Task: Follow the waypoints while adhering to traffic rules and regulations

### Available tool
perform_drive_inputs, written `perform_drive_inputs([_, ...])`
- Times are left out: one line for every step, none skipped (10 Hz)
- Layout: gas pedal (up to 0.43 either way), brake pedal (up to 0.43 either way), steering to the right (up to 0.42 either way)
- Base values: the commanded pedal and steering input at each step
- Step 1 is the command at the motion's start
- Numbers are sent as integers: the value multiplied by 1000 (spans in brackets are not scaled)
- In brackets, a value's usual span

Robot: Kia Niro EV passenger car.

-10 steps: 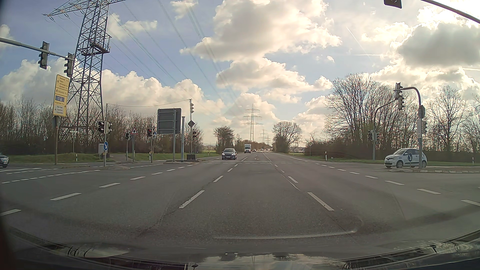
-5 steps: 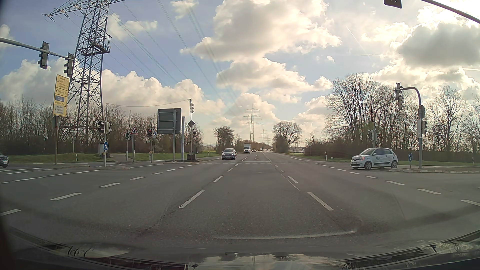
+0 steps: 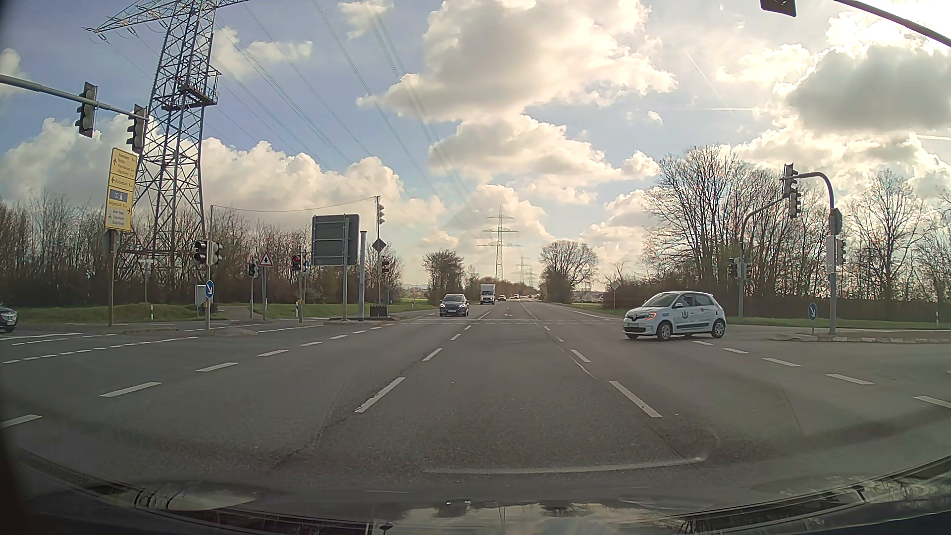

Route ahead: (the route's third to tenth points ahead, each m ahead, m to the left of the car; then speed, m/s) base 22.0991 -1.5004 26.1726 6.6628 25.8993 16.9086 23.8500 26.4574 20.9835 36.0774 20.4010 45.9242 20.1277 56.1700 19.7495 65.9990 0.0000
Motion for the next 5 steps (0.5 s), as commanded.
perform_drive_inputs([0, 287, -1])
perform_drive_inputs([0, 287, -1])
perform_drive_inputs([0, 280, -1])
perform_drive_inputs([0, 287, -1])
perform_drive_inputs([0, 280, -1])
